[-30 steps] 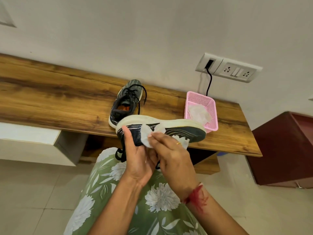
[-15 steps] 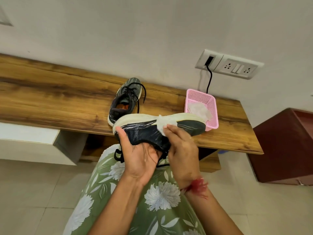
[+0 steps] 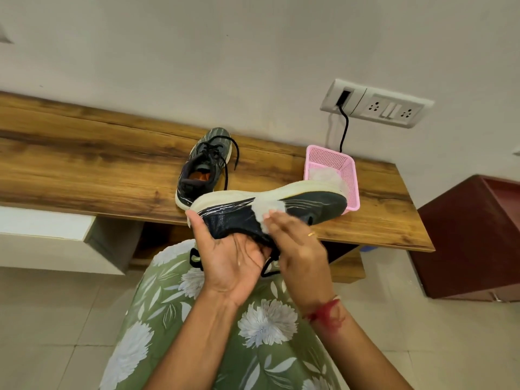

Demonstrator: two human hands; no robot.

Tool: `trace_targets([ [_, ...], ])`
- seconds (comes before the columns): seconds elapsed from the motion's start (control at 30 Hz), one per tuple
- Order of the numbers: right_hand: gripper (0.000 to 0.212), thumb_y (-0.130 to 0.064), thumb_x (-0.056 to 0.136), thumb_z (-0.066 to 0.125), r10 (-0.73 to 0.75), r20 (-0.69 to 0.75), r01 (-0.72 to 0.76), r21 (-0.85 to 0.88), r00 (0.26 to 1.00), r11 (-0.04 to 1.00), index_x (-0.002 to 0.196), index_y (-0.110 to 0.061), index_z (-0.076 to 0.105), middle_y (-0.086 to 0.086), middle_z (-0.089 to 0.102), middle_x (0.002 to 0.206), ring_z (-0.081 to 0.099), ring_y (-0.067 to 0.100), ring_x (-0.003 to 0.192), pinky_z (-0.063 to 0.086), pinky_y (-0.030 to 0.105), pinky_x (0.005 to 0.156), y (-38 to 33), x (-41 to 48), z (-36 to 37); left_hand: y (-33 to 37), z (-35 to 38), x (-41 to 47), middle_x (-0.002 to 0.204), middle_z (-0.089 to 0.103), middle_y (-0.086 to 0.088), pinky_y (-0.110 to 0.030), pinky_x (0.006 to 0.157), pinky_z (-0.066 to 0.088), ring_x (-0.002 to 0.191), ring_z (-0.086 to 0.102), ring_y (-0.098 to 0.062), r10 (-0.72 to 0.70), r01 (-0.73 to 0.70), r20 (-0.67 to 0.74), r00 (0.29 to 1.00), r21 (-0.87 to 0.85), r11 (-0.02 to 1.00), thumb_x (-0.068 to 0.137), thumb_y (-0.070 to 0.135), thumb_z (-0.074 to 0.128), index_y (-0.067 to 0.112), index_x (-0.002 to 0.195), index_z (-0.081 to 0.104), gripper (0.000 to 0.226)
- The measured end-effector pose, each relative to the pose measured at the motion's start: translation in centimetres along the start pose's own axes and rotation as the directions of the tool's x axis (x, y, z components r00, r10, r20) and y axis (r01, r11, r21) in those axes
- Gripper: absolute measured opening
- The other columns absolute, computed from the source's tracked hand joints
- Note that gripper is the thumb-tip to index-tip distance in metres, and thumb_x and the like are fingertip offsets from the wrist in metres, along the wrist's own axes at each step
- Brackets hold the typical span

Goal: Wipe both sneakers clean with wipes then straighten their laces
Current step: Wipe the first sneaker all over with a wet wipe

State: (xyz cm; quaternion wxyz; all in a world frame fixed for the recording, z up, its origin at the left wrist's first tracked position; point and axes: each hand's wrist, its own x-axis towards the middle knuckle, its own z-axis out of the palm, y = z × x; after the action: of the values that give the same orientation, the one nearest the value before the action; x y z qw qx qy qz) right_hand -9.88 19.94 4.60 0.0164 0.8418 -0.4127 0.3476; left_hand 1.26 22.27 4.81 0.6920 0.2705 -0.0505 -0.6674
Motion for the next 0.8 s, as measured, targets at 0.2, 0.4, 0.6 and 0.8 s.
trace_targets([
  [0.2,0.040,-0.015,0.102,0.030,-0.121,0.040,0.121,0.011,0.992,0.993,0.111,-0.001,0.066,0.014,0.065,0.114,0.060,0.025,0.109,0.046,0.032,0.097,-1.0,-0.4,0.4,0.0,0.1,0.0,0.107,0.070,-0.016,-0.030,0.088,0.055,0.099,0.068,-0.023,-0.024,0.024,-0.050,0.998,-0.019,1.000,0.082,0.079,0.020,0.003,0.106,0.072,0.095],
  [0.4,0.033,-0.007,0.099,0.036,-0.117,0.036,0.118,-0.012,0.992,0.993,0.114,0.000,0.065,0.016,0.063,0.117,0.058,0.026,0.112,0.046,0.035,0.098,-0.3,-0.1,0.8,0.1,-0.3,0.6,0.105,0.071,-0.018,-0.029,0.085,0.055,0.096,0.070,-0.022,-0.043,0.046,-0.158,0.986,0.013,0.999,0.092,0.067,0.019,0.000,0.114,0.061,0.082],
  [0.6,0.032,-0.001,0.094,0.040,-0.101,0.019,0.102,-0.042,0.995,0.994,0.111,-0.001,0.067,0.013,0.066,0.113,0.059,0.025,0.109,0.046,0.034,0.096,0.8,0.7,0.4,0.5,-0.3,0.8,0.117,0.067,-0.020,-0.035,0.095,0.050,0.111,0.063,-0.025,-0.095,0.101,-0.179,0.979,0.029,0.994,0.094,0.064,0.017,0.001,0.120,0.058,0.079],
  [0.8,0.033,-0.010,0.099,0.036,-0.161,0.036,0.161,0.000,0.986,0.987,0.111,-0.001,0.066,0.013,0.066,0.111,0.058,0.023,0.109,0.043,0.029,0.100,-1.3,-0.8,0.5,0.5,-0.5,0.8,0.111,0.068,-0.022,-0.034,0.097,0.048,0.104,0.065,-0.027,-0.100,0.114,-0.228,0.968,0.050,0.992,0.095,0.063,0.020,-0.003,0.115,0.060,0.080],
])
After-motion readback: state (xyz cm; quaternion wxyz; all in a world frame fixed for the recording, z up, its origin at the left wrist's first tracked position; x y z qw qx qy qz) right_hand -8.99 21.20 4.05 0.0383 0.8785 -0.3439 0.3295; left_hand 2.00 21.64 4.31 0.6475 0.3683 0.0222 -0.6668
